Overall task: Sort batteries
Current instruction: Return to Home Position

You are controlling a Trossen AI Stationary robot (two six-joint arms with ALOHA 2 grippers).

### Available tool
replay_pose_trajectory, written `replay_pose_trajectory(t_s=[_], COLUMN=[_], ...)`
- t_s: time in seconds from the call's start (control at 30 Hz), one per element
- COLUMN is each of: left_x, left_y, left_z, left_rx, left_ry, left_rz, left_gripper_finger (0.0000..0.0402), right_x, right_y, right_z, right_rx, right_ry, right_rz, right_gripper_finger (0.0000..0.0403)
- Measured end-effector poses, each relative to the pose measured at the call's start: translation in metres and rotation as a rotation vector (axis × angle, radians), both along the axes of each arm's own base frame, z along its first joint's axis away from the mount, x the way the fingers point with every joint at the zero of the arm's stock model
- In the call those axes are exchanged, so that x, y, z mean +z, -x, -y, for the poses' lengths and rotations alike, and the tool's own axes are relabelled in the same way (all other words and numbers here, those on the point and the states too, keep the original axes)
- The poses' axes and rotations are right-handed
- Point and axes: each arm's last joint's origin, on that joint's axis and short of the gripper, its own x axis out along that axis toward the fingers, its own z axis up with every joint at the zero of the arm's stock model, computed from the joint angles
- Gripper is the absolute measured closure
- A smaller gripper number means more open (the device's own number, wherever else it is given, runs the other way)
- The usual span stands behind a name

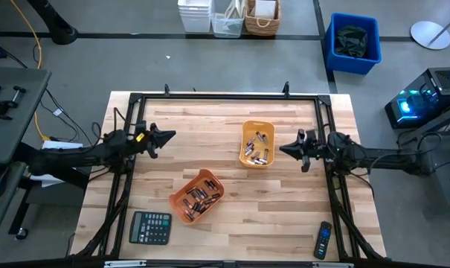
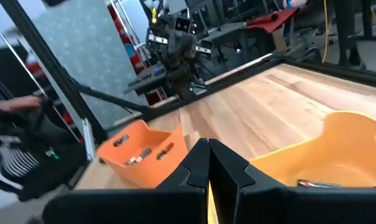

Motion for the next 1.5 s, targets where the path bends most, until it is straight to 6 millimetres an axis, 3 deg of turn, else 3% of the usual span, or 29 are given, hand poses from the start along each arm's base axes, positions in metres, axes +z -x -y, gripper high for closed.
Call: replay_pose_trajectory(t_s=[0.23,0.47,0.93,1.33,1.5], left_x=[-0.001,-0.015,-0.011,-0.011,-0.012], left_y=[0.005,0.015,0.017,0.018,0.018], left_z=[0.001,0.003,0.008,0.003,0.003], left_rx=[0.003,0.005,-0.046,0.003,0.005], left_ry=[0.002,0.025,0.013,0.015,0.017], left_rz=[-0.006,-0.124,-0.076,-0.076,-0.087], left_gripper_finger=[0.0401,0.0401,0.0401,0.0401,0.0401], right_x=[-0.020,-0.035,-0.041,-0.005,-0.002], right_y=[0.001,0.004,0.006,0.024,0.024], right_z=[0.000,0.000,-0.001,-0.007,-0.008], right_rx=[0.004,-0.024,-0.044,0.028,0.028], right_ry=[0.041,-0.118,-0.216,-0.156,-0.151], right_rz=[-0.081,-0.220,-0.280,0.114,0.153], right_gripper_finger=[0.0403,0.0403,0.0403,0.0402,0.0402])
